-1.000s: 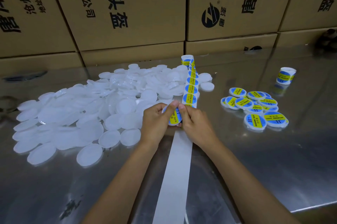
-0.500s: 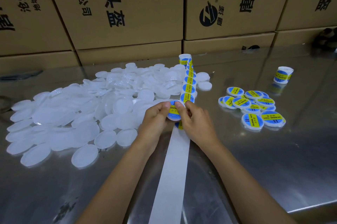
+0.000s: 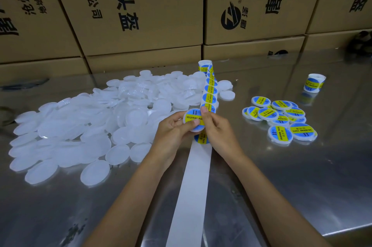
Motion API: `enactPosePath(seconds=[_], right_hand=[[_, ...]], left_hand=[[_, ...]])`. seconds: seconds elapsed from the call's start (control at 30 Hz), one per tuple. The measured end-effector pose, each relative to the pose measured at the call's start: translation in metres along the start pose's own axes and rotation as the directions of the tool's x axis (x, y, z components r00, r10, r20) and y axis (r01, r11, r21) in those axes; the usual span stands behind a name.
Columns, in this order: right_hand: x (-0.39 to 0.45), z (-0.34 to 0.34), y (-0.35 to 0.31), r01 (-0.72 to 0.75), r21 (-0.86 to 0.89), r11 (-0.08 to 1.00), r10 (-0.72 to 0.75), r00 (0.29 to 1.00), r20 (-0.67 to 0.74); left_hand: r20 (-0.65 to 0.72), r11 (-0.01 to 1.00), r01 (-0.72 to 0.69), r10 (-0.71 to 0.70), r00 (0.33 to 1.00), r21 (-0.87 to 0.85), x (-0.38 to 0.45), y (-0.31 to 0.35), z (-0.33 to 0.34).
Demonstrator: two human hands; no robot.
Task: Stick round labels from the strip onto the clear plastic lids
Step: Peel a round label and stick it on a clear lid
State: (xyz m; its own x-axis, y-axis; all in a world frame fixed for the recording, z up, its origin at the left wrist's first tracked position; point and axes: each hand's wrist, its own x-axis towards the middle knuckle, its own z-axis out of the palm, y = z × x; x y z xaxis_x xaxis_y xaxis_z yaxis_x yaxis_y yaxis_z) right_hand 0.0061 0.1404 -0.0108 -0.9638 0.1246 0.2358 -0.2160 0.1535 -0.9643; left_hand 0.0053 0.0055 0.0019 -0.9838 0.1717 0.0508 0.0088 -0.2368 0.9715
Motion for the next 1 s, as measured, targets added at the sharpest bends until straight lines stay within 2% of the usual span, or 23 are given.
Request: enactPosePath(seconds=[0.1, 0.2, 0.4, 0.63, 0.77, 0.87, 0.93, 1.0], right_hand=[[-0.002, 0.004, -0.002, -0.001, -0.040, 0.999, 0.003, 0.998, 0.057], [-0.004, 0.005, -0.004, 0.003, -0.087, 0.996, 0.001, 0.999, 0.040], [-0.006, 0.006, -0.007, 0.054, -0.141, 0.989, -0.047, 0.997, 0.054], [-0.004, 0.003, -0.004, 0.084, -0.195, 0.977, -0.072, 0.995, 0.071], [0.003, -0.002, 0.000, 0.023, -0.194, 0.981, -0.035, 0.998, -0.059], [0.013, -0.016, 0.004, -0.085, -0.078, 0.993, 0.059, 0.957, -0.284], [0.019, -0.028, 0.007, -0.164, 0.144, 0.976, 0.209, 0.895, -0.394], [0.023, -0.040, 0.007, -0.169, 0.372, 0.913, 0.331, 0.840, -0.430]], left_hand=[[-0.059, 1.000, -0.018, 0.017, 0.998, -0.002, 0.000, -0.001, -0.002], [-0.113, 0.999, -0.026, 0.022, 0.993, -0.034, 0.002, -0.003, -0.003], [-0.138, 0.998, 0.004, -0.012, 0.990, -0.060, 0.005, -0.005, -0.004], [-0.061, 0.999, -0.003, 0.000, 0.998, -0.048, 0.006, -0.003, -0.005], [0.052, 0.999, 0.009, -0.006, 0.999, -0.053, 0.006, 0.000, -0.004], [0.042, 1.000, 0.011, -0.011, 0.999, 0.010, 0.005, -0.003, -0.006], [0.032, 0.999, 0.008, -0.010, 0.999, 0.052, 0.006, -0.006, -0.008], [0.012, 0.997, 0.019, -0.020, 1.000, 0.078, 0.007, -0.008, -0.009]])
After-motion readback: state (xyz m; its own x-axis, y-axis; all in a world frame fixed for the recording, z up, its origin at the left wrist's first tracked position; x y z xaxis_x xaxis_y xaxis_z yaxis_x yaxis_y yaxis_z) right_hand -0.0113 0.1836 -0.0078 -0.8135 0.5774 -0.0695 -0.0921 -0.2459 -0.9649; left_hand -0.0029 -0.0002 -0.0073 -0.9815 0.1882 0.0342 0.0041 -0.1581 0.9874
